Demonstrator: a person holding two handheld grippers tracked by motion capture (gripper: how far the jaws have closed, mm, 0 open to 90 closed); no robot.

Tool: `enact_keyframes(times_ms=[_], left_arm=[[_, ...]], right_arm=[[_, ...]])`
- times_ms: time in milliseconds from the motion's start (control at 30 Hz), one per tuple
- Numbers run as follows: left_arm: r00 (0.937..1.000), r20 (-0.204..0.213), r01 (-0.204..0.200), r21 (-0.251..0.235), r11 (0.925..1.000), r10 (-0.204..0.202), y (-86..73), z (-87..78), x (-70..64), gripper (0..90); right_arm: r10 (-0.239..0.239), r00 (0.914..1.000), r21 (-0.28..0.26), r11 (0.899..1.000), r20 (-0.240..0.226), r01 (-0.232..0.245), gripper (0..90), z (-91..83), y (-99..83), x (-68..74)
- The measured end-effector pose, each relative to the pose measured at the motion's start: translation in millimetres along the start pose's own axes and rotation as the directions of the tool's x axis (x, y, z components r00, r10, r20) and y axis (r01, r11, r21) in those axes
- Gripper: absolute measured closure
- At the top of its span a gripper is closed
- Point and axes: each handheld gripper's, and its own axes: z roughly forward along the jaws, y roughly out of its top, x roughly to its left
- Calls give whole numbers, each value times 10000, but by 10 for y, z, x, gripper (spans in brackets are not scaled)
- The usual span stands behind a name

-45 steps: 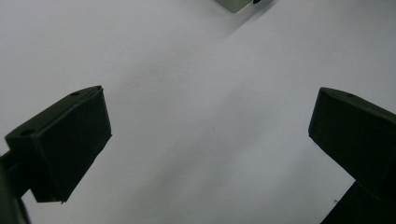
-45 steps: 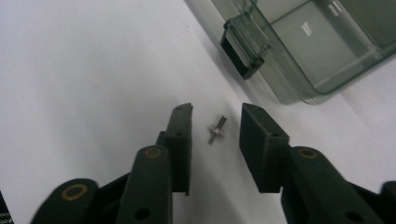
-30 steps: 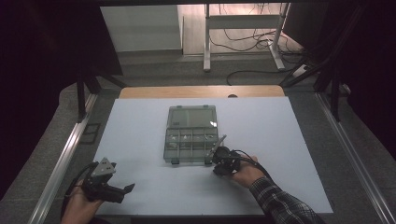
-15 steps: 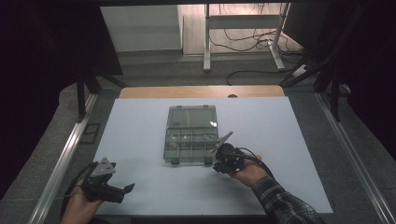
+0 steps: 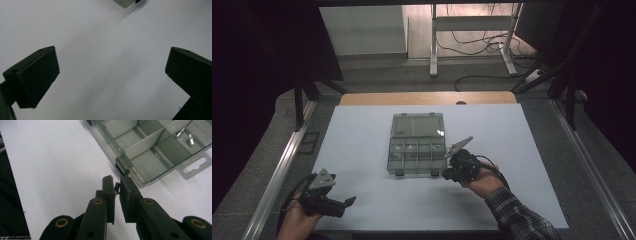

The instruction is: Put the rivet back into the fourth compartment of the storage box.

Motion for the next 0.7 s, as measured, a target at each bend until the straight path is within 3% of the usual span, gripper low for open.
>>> enact_keyframes(times_ms=[533,700], left_arm=[[10000,1,6,20,10000,-6,-1,4,-2,0],[10000,-17,28,18,10000,-28,0,4,1,0]], right_arm=[[249,9994,-1164,9930,256,-218,807,-201,-5,-111],[526,9981,-1412,9888,314,-476,806,-249,5,-179]])
